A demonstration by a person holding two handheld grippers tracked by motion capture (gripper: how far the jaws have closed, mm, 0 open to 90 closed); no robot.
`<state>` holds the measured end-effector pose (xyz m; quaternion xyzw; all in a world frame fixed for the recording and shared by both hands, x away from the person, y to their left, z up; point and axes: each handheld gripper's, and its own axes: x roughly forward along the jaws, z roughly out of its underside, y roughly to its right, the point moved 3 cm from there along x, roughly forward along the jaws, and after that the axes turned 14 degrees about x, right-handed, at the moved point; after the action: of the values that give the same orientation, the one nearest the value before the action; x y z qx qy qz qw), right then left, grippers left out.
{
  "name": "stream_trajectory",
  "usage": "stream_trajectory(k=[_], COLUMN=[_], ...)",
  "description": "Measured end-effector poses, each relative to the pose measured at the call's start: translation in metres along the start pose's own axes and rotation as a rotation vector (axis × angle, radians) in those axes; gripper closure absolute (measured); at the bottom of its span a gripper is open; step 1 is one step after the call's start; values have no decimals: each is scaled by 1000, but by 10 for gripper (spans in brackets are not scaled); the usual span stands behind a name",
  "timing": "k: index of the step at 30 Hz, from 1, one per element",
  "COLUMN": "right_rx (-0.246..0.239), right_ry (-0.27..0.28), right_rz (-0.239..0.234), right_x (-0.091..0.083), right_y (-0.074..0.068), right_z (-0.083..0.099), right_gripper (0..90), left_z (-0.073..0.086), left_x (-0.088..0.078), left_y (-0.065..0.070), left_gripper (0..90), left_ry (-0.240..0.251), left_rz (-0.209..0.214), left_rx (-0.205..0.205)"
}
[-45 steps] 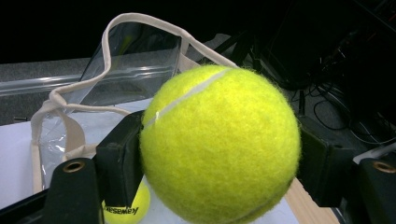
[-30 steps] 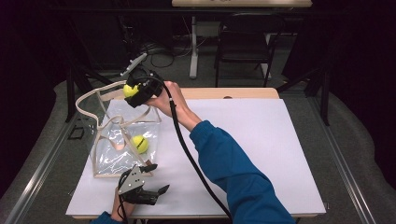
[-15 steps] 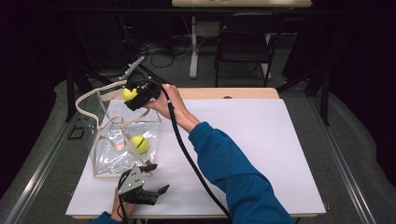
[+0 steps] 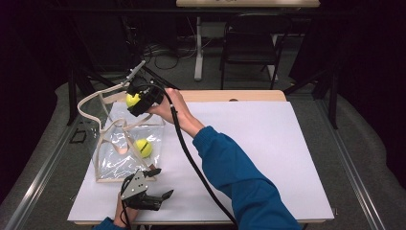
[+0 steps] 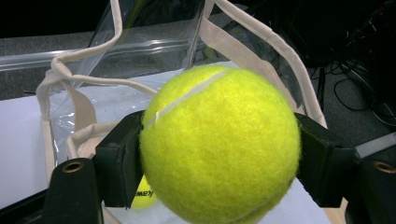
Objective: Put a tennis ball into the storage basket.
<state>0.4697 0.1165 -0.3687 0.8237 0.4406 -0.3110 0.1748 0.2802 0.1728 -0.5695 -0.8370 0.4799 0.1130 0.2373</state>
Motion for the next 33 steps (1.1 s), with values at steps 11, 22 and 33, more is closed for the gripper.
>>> stream_trajectory(k=[11,22,33], right_rx=[-8,-21,-25], right_ry=[-18,-38,-48], right_rz=[-7,-11,-20], right_x=[3,5,8], right_y=[-3,-7,-10], right_z=[2,4,6], right_gripper=[258,257,257], left_z=[0,0,0], left_x=[0,0,0], left_y=[0,0,0], left_gripper=[160,160,160], left_ry=[-1,-1,0], left_rz=[7,5,8], left_rx=[4,2,2])
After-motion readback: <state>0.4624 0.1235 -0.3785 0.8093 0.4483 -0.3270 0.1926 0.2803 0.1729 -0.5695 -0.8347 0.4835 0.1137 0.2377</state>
